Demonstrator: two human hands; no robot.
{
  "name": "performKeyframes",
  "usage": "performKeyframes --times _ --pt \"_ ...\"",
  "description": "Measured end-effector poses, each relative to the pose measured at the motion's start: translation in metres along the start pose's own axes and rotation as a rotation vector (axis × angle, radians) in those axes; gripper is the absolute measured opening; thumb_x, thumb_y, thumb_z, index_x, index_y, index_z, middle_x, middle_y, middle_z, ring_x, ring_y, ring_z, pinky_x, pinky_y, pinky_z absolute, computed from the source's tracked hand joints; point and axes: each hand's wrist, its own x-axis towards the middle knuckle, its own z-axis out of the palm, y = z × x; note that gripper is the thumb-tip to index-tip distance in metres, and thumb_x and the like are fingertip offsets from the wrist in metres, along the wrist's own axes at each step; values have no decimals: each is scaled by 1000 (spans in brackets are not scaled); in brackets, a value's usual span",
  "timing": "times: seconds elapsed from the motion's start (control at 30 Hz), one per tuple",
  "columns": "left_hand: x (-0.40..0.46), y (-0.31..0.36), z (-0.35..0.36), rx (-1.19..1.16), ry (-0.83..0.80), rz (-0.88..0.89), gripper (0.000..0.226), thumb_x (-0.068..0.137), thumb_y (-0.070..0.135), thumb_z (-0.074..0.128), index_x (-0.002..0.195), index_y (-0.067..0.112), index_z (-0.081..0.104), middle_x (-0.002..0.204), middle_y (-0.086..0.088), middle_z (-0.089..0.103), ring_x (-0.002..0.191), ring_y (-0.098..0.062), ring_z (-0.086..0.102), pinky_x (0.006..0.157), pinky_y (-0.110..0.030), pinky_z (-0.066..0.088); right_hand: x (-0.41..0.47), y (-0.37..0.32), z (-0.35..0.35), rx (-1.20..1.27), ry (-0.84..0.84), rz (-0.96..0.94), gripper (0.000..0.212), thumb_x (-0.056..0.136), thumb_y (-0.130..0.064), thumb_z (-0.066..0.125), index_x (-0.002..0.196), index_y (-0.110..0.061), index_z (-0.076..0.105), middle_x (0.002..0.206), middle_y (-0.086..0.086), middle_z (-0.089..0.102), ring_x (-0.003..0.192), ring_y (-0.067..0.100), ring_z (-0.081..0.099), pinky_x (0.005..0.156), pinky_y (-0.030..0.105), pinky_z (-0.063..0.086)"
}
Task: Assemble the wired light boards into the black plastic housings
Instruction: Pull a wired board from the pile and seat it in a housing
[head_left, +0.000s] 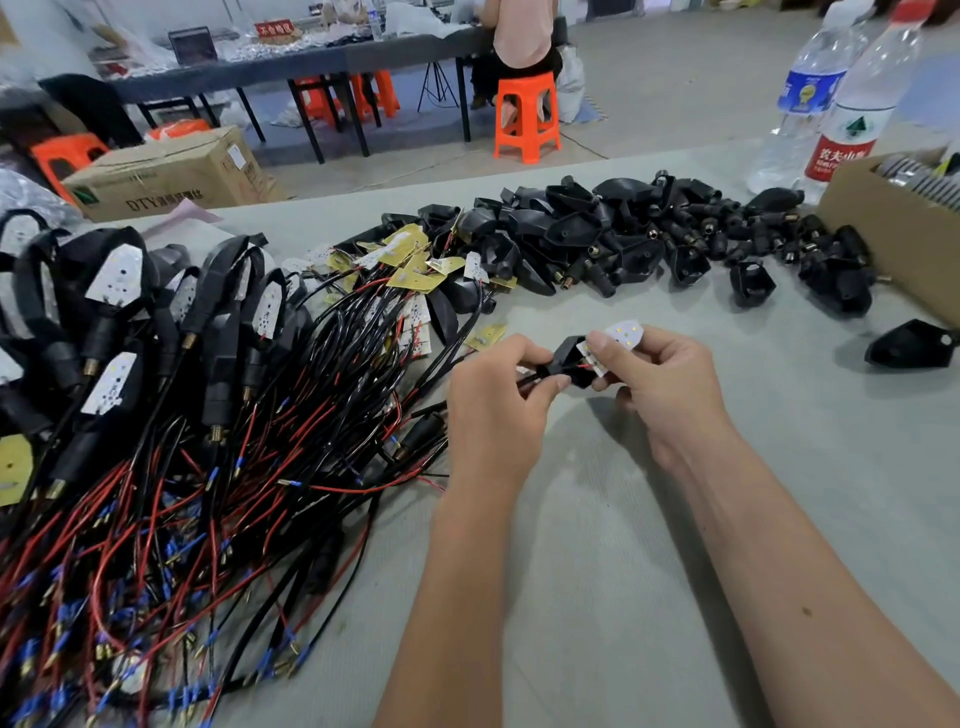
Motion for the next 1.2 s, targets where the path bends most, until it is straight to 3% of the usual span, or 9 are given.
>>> performKeyframes --times 0.13,0.23,0.33,0.53,0.77,0.87,0.93,1.07,1.2 --pt "-1 -1 -1 -7 33 -27 19 79 24 87 89 24 70 67 21 61 62 -7 61 62 -24 51 1 2 1 -23 -46 -5 15 92 -26 76 82 -16 80 74 5 75 57 11 57 48 17 36" --pt "-1 -7 -8 -26 -43 -103 24 78 25 89 89 24 67 76 18 66 66 -5 62 63 -15 46 3 5 -3 12 -64 39 27 101 -25 65 81 -14 80 69 10 68 59 14 56 46 20 35" --pt "1 -14 -21 -29 -100 -191 25 76 18 90 89 22 69 86 11 72 73 -2 67 70 -15 54 5 7 -4 64 -51 35 29 102 -17 63 79 -12 80 64 7 64 56 12 54 46 20 41" --pt "1 -16 -36 -72 -117 -243 22 77 2 85 80 20 72 72 2 73 69 -13 70 66 -17 56 5 9 -6 69 27 7 10 95 -10 73 86 -8 77 68 9 71 56 15 57 49 21 47" --pt "2 -16 -32 5 -108 -130 27 75 -4 83 76 19 69 67 4 69 62 -10 65 62 -17 54 0 10 -1 20 64 11 8 93 -10 75 86 -5 75 63 4 72 49 10 59 52 18 51" --pt "1 -15 -30 28 -111 -98 24 76 -2 82 79 19 70 71 8 68 63 -7 65 63 -17 53 0 10 -3 -1 120 18 12 90 -10 78 95 -6 68 63 7 73 49 15 63 54 24 53" --pt "1 -15 -34 34 -117 -118 23 78 3 83 81 21 70 73 8 70 62 -6 64 64 -18 53 1 12 -3 -137 156 -14 18 87 -13 81 94 -10 65 64 7 73 49 16 63 54 28 52" --pt "4 -15 -56 14 -301 -269 26 75 8 88 88 24 72 77 5 75 57 0 57 59 -12 47 2 15 -5 -506 237 -141 14 80 -23 85 83 -20 72 71 -2 70 60 8 63 53 11 43" --pt "9 -18 -98 97 -399 -356 23 73 17 91 86 25 75 72 7 75 52 -3 59 51 -13 46 4 14 -7 -585 257 -133 15 80 -25 85 83 -19 72 73 -3 68 67 11 65 58 18 47"
